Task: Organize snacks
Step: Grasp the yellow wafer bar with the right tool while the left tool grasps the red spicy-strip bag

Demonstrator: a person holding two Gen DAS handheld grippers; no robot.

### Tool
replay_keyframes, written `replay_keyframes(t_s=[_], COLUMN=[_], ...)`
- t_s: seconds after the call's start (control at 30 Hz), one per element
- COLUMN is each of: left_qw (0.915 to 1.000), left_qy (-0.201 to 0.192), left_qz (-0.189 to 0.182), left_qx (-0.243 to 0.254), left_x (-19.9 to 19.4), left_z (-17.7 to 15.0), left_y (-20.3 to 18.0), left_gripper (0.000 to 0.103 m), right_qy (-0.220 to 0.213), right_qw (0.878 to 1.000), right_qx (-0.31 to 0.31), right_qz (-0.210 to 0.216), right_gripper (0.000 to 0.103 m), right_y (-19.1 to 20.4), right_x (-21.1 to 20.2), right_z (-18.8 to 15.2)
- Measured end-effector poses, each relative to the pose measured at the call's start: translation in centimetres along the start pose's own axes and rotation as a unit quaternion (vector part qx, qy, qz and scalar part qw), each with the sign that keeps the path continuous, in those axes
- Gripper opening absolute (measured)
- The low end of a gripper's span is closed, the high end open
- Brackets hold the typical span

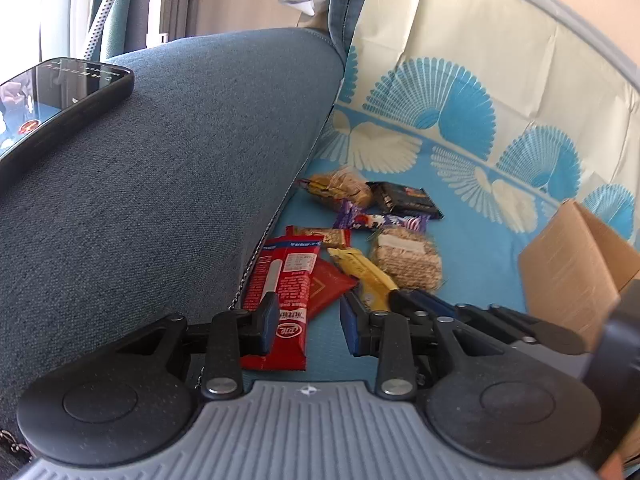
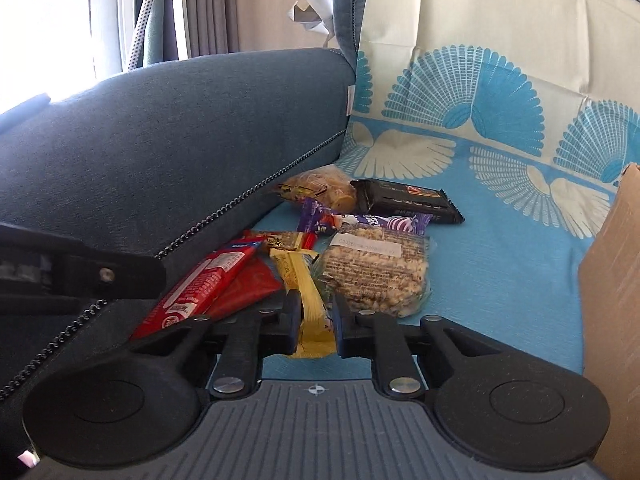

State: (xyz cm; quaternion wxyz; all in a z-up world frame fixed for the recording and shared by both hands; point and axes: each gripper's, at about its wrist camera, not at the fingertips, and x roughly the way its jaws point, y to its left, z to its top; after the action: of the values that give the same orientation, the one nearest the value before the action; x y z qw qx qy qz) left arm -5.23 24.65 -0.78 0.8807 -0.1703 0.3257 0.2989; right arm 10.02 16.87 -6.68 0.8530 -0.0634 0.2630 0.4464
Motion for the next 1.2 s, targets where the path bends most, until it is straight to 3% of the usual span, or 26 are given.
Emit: replay_keyframes(t_s=[0.23,0.33,0.37,0.47,0.6,0.67,0.7,0.83,0.93,1.1,1.2], left_qw=[0.9960,0.9916,0.9900,0.9846,0.9811,0.9826,0.9840,0.9917,0.9958,0.9881,0.9872], left_qy=[0.059,0.087,0.095,0.116,0.121,0.114,0.110,0.095,0.091,0.114,0.122], left_qz=[0.058,0.077,0.083,0.105,0.128,0.126,0.122,0.074,0.007,-0.093,-0.091], left_qx=[0.034,0.057,0.064,0.079,0.080,0.075,0.071,0.043,0.014,-0.046,-0.046], left_x=[2.8,4.4,4.9,6.2,6.8,6.3,5.9,3.5,1.6,0.0,-0.3], left_z=[0.1,0.0,-0.1,-0.3,-0.5,-0.5,-0.5,-0.5,-0.6,-1.3,-1.6], left_y=[-1.5,-2.2,-2.5,-2.9,-2.7,-2.4,-2.2,-1.0,0.3,3.2,3.2], left_gripper=[0.039,0.047,0.049,0.048,0.027,0.022,0.015,0.009,0.005,0.004,0.005], right_qy=[0.007,0.020,0.027,0.052,0.066,0.064,0.061,0.043,0.027,0.022,0.029], right_qw=[0.999,0.998,0.998,0.996,0.995,0.996,0.996,0.997,0.997,0.997,0.997], right_qx=[-0.020,-0.017,-0.012,0.010,0.009,0.010,0.012,0.014,0.002,-0.009,-0.009], right_qz=[-0.034,-0.053,-0.059,-0.068,-0.070,-0.067,-0.065,-0.064,-0.069,-0.079,-0.076], right_gripper=[0.010,0.008,0.000,0.000,0.000,0.000,0.000,0.003,0.019,0.038,0.047], right_y=[0.1,-0.1,-0.3,-0.7,-0.4,-0.3,-0.2,0.0,0.3,0.2,-0.1], right_x=[-2.6,-3.9,-4.3,-5.8,-7.7,-8.6,-9.0,-9.8,-9.4,-7.3,-5.9], right_z=[-0.6,-1.1,-1.4,-2.3,-3.3,-3.6,-3.8,-3.6,-3.4,-2.7,-2.6])
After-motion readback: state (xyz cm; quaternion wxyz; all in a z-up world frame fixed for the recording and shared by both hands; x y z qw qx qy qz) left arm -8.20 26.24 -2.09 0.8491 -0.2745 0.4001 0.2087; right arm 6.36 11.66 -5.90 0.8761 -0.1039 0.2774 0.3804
